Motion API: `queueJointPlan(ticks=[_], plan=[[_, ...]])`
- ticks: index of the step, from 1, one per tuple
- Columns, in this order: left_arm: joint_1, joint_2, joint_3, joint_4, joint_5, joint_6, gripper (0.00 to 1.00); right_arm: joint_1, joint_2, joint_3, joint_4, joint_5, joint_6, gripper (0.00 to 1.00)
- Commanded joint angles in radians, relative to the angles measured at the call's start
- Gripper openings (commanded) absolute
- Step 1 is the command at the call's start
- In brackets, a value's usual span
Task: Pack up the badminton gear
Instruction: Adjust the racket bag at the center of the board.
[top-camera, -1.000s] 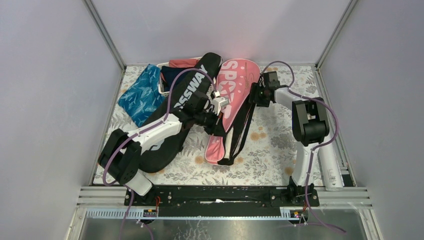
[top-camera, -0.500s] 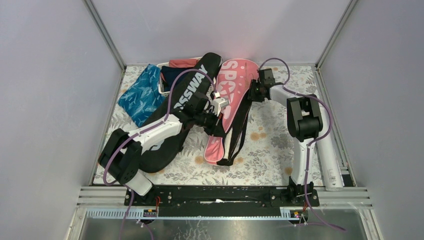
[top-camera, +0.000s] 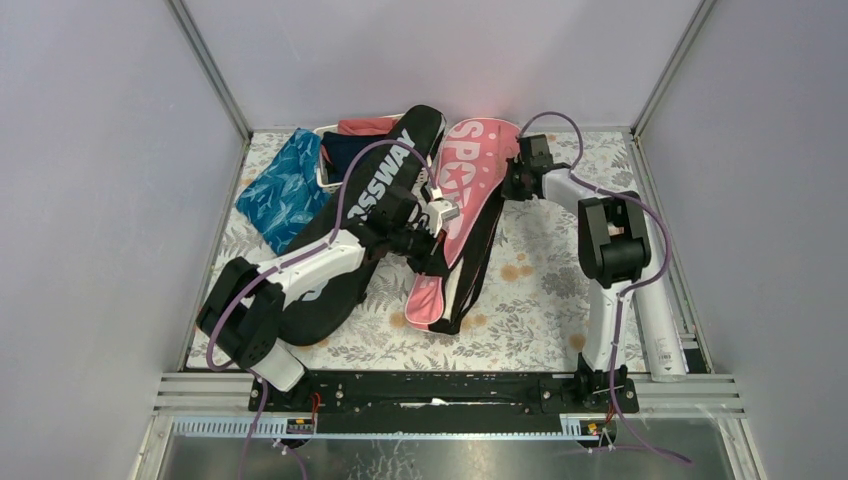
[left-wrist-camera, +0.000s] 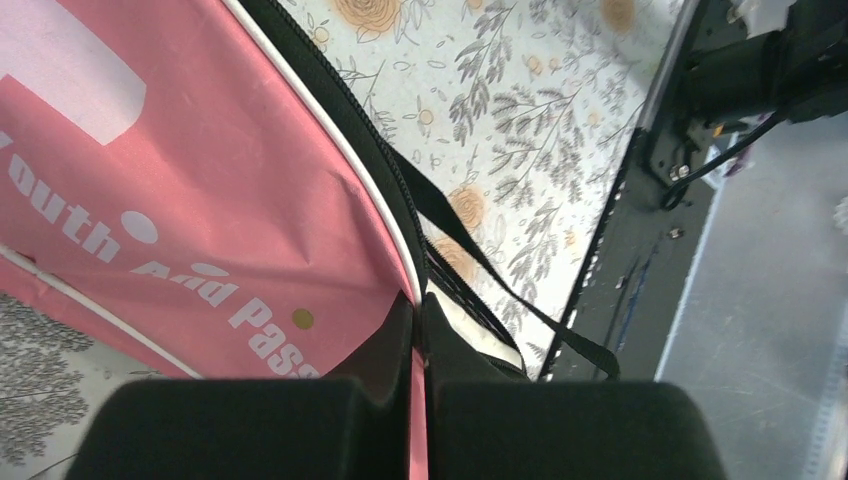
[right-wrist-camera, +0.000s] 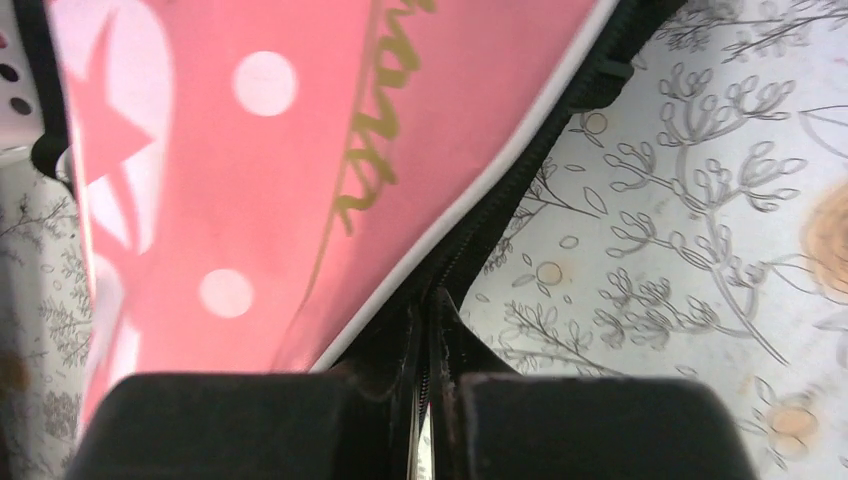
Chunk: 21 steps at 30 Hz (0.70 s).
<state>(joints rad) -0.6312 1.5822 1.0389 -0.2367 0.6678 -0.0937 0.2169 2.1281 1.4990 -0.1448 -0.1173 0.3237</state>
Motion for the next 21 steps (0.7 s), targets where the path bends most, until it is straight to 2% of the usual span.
queueJointPlan(ticks=[1,5,9,19,21], plan=[[-0.015,0.009,0.005,0.051,-0.092,0.147,0.0,0.009,-0.165,0.009,-0.129,-0.022,-0.097,0.0],[-0.039,0.012,-0.001,0.05,-0.107,0.183,0.04,0.005,-0.255,0.0,-0.186,-0.024,-0.122,0.0],[-0.041,0.008,0.025,0.032,-0.123,0.187,0.13,-0.013,-0.33,-0.025,-0.222,-0.041,-0.119,0.0],[-0.04,-0.018,0.08,-0.003,-0.17,0.207,0.61,-0.055,-0.419,-0.047,-0.297,-0.134,-0.127,0.0],[-0.04,-0.014,0.101,-0.018,-0.189,0.21,0.67,-0.061,-0.432,-0.056,-0.3,-0.147,-0.117,0.0]])
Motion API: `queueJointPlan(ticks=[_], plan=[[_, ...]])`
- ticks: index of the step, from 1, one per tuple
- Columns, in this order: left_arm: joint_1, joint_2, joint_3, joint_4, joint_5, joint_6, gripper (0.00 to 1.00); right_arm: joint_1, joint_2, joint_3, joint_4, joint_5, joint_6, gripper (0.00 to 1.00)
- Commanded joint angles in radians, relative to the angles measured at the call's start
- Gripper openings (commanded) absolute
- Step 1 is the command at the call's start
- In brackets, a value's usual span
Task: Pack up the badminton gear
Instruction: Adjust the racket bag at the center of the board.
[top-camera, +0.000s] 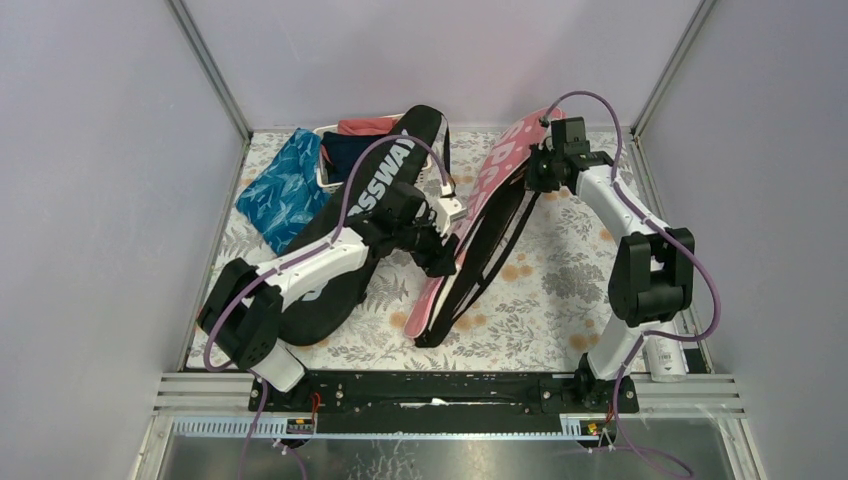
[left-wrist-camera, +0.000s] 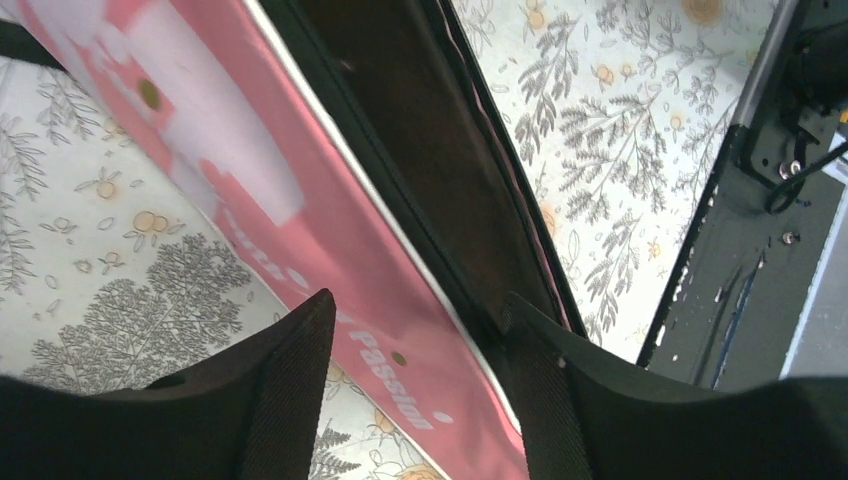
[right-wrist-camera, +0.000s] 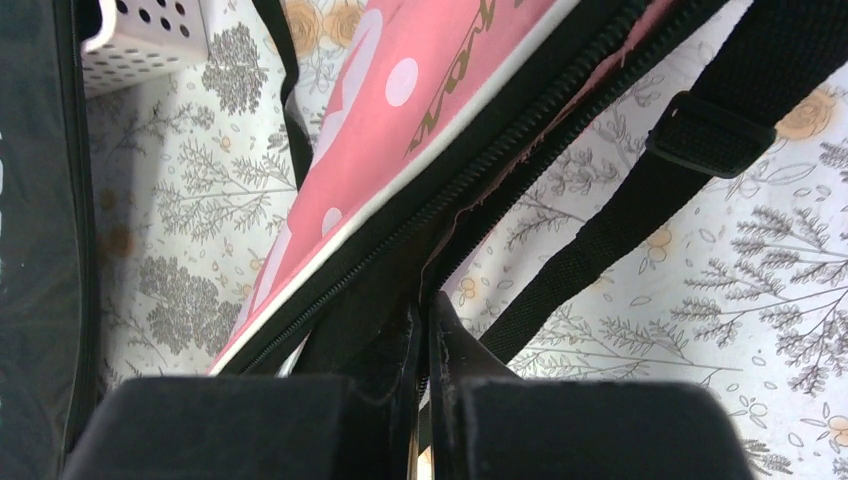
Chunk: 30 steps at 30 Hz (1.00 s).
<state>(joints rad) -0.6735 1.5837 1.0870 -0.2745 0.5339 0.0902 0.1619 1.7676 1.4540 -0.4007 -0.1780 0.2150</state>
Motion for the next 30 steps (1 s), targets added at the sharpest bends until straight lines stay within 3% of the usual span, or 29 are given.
queueJointPlan(ticks=[1,3,7,19,26,30], plan=[[0.002,-0.013,0.063,0.016,-0.066,0.026,0.7,-0.01,-0.078,-0.015,-0.045,-0.098,0.001,0.0],[0.002,-0.012,0.078,0.015,-0.083,0.017,0.76,-0.02,-0.094,-0.03,-0.044,-0.116,0.037,0.0],[-0.013,-0.001,0.112,0.016,-0.109,-0.022,0.98,-0.031,-0.13,-0.097,0.003,-0.148,0.138,0.0],[-0.256,0.106,0.242,-0.005,-0.481,-0.082,0.99,-0.031,-0.223,-0.24,0.127,-0.158,0.395,0.0],[-0.315,0.223,0.292,0.103,-0.74,-0.03,0.99,-0.031,-0.243,-0.26,0.131,-0.207,0.449,0.0],[-0.315,0.288,0.311,0.148,-0.796,0.021,0.98,-0.032,-0.252,-0.285,0.132,-0.216,0.447,0.0]])
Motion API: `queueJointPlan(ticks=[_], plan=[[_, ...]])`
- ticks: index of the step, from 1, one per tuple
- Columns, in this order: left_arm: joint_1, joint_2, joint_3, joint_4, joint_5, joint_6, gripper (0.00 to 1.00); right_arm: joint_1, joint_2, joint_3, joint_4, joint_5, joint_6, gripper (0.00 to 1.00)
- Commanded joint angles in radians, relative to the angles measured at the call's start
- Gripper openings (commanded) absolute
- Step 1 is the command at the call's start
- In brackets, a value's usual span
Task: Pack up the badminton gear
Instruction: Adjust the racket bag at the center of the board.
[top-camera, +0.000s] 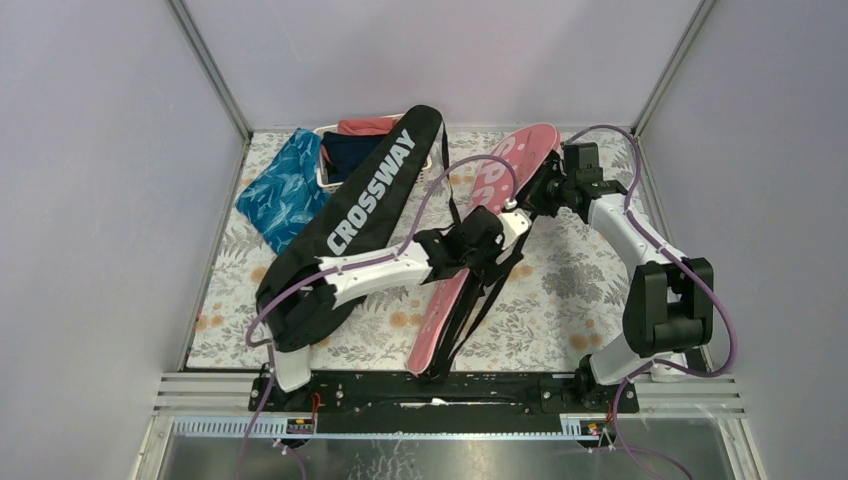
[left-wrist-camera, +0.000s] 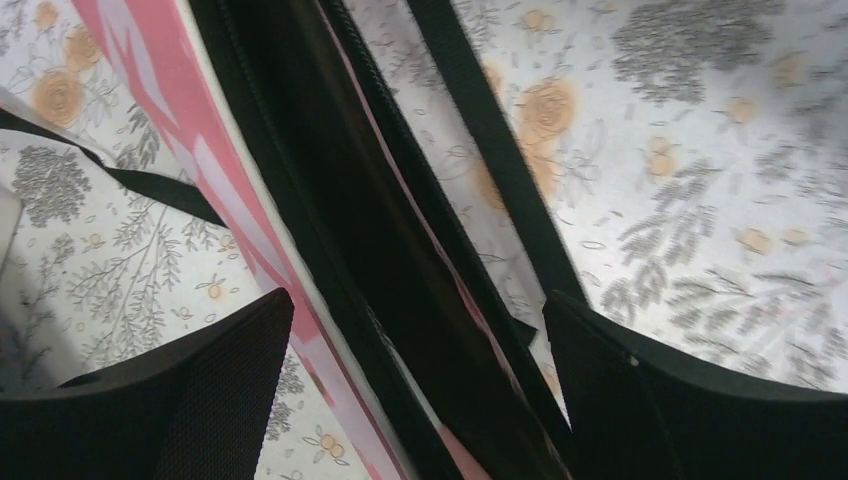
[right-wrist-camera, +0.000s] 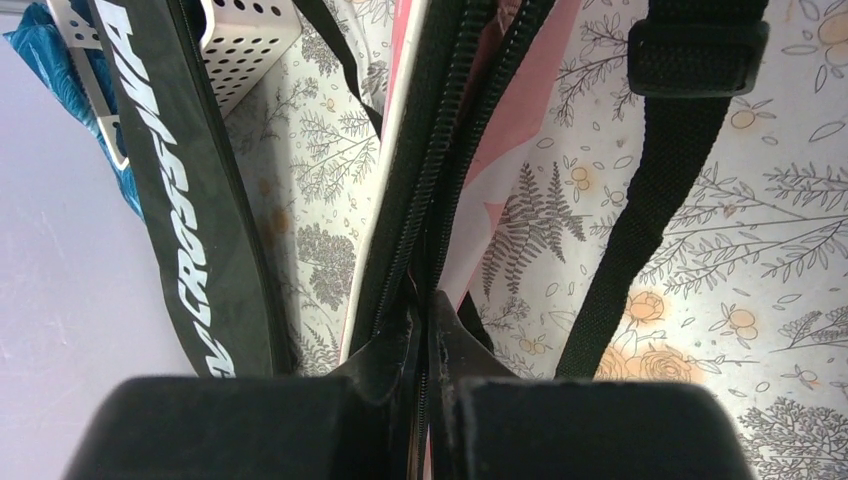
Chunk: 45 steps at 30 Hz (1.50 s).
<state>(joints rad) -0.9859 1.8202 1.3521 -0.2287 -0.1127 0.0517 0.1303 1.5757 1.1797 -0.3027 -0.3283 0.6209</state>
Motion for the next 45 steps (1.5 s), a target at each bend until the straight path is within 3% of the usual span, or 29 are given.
queueJointPlan(ticks=[1,5,8,10,13,16,22,29,36,45], plan=[[-0.002,0.066,0.051,0.108,-0.155,0.072,0.97,0.0,-0.06,-0.014,0.035,-0.073,0.04,0.0],[-0.001,0.087,0.08,0.095,-0.161,0.145,0.78,0.0,-0.063,-0.005,0.031,-0.105,0.005,0.0],[0.003,0.056,0.091,0.034,-0.106,0.228,0.49,0.0,-0.053,0.046,-0.029,-0.132,-0.099,0.0],[0.011,0.03,0.103,-0.031,-0.054,0.277,0.29,0.0,-0.048,0.082,-0.089,-0.157,-0.157,0.07],[0.02,-0.005,0.14,-0.141,0.018,0.348,0.01,-0.003,-0.073,0.105,-0.138,-0.175,-0.231,0.29],[0.025,-0.028,0.201,-0.27,0.052,0.428,0.0,-0.005,-0.09,0.171,-0.237,-0.168,-0.332,0.53],[0.084,-0.048,0.328,-0.489,0.107,0.556,0.0,-0.058,-0.141,0.283,-0.435,-0.263,-0.504,0.84],[0.193,-0.116,0.404,-0.621,0.24,0.71,0.0,-0.067,-0.207,0.416,-0.703,-0.478,-0.856,0.88],[0.325,-0.177,0.43,-0.814,0.392,0.899,0.0,-0.067,-0.315,0.428,-0.765,-0.29,-1.144,0.95],[0.523,-0.202,0.407,-1.077,0.669,1.148,0.0,-0.068,-0.385,0.235,-0.737,-0.253,-1.518,0.98]])
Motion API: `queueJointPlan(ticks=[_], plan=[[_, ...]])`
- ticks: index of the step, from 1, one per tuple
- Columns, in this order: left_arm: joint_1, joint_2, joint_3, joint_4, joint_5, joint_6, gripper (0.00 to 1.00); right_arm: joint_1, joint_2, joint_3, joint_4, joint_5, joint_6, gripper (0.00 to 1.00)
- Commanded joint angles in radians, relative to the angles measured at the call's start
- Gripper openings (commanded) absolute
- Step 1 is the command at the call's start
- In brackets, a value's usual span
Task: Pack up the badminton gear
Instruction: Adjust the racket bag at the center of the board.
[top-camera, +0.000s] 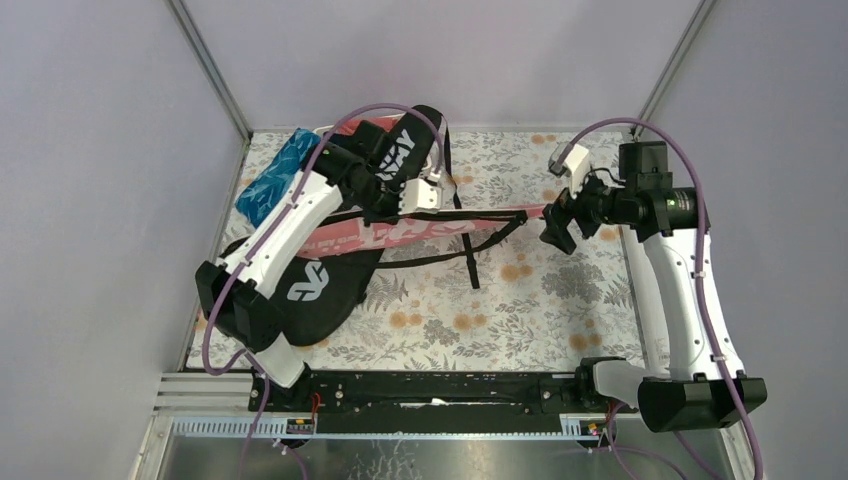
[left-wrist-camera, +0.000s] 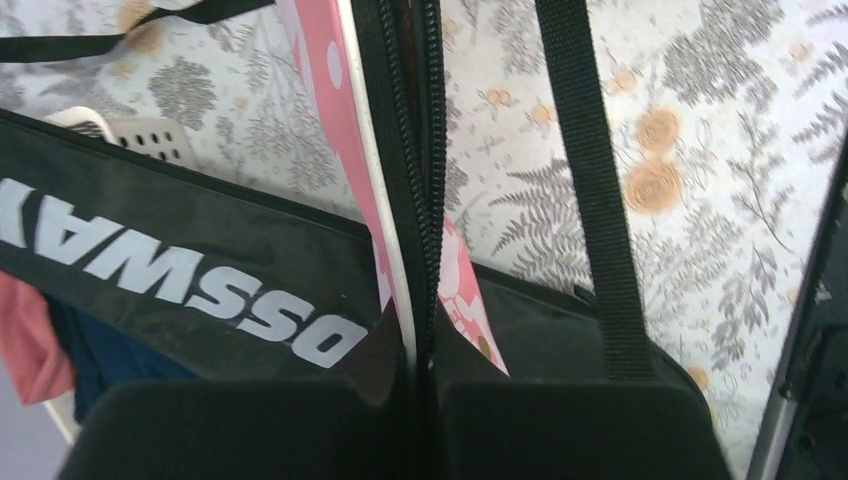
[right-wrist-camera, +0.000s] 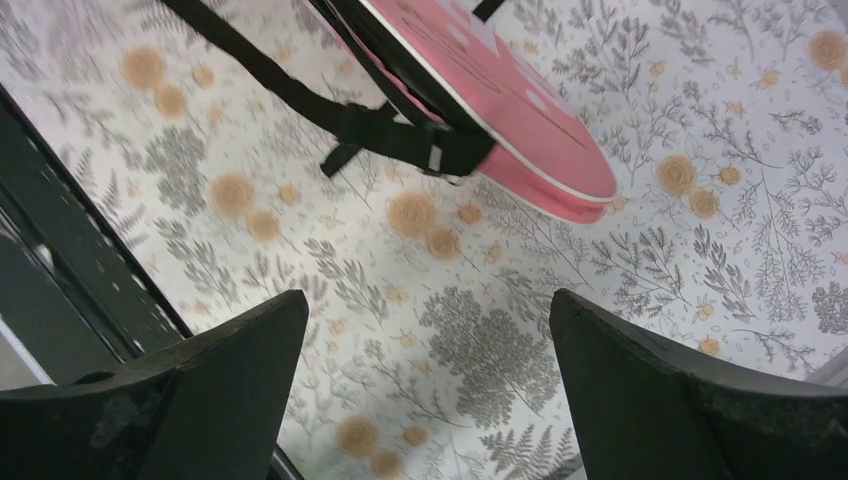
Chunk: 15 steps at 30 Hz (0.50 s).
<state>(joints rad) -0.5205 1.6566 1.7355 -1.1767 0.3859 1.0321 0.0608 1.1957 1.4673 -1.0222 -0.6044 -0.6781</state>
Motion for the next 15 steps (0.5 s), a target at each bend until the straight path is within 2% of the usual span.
queueJointPlan(ticks=[1,6,15], plan=[[0.07,-0.037,0.024,-0.148,0.188,0.185,0.0,0.002,0.001,-0.063,-0.018,0.02,-0.246,0.98],[0.116,-0.035,0.003,-0.212,0.257,0.248,0.0,0.002,0.034,-0.13,0.007,0.006,-0.372,0.99],[0.147,-0.035,-0.053,-0.208,0.309,0.259,0.0,0.018,0.127,-0.226,0.077,-0.052,-0.459,1.0]])
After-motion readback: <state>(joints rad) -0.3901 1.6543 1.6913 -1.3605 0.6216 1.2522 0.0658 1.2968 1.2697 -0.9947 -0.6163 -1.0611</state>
